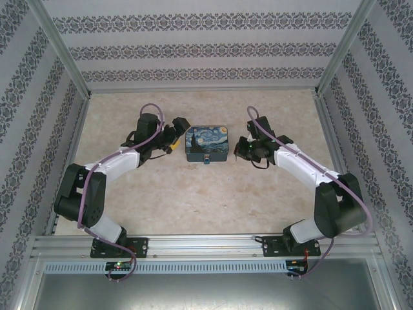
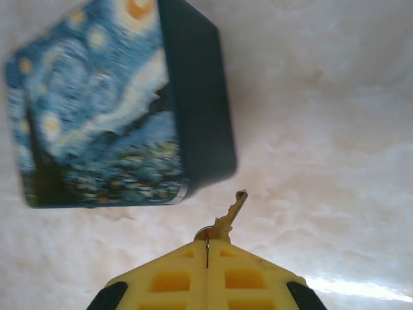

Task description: Unlock the padlock with the key

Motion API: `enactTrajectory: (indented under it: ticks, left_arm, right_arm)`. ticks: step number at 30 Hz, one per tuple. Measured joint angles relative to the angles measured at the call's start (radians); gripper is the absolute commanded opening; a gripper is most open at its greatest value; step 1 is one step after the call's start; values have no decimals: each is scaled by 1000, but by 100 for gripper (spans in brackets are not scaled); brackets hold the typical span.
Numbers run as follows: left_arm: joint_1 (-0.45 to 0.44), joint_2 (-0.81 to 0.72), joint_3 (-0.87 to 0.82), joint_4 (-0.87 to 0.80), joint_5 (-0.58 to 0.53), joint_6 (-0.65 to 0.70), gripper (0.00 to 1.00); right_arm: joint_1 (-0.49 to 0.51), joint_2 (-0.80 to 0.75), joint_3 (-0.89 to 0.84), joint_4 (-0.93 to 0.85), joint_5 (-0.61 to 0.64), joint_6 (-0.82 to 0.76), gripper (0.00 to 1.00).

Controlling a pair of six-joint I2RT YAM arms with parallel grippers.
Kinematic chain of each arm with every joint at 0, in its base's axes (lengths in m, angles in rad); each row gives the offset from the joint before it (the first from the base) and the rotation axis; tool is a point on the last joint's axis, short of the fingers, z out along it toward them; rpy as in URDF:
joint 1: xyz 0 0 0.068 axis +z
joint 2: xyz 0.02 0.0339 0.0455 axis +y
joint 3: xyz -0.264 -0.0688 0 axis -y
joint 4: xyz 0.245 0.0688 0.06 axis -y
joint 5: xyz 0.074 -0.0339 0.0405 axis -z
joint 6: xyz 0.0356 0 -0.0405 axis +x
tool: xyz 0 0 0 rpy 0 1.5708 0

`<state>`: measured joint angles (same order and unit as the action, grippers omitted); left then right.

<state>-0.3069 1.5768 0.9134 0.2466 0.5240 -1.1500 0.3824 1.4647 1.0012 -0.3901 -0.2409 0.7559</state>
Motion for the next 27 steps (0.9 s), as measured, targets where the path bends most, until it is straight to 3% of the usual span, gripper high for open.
enactTrajectory:
  ticks: [12,20,27]
  left_arm:
    - [-79,19,-2,278,-24,-422,94]
    - [-119,92,-1,398,-85,-631,75]
    - [-164,164,12,454,-120,-718,57]
  right_arm:
    - [22,19,51,315,-37,396,0]
    - [49,63,21,505,42,674,0]
    - [79,93,16,568,94,796,0]
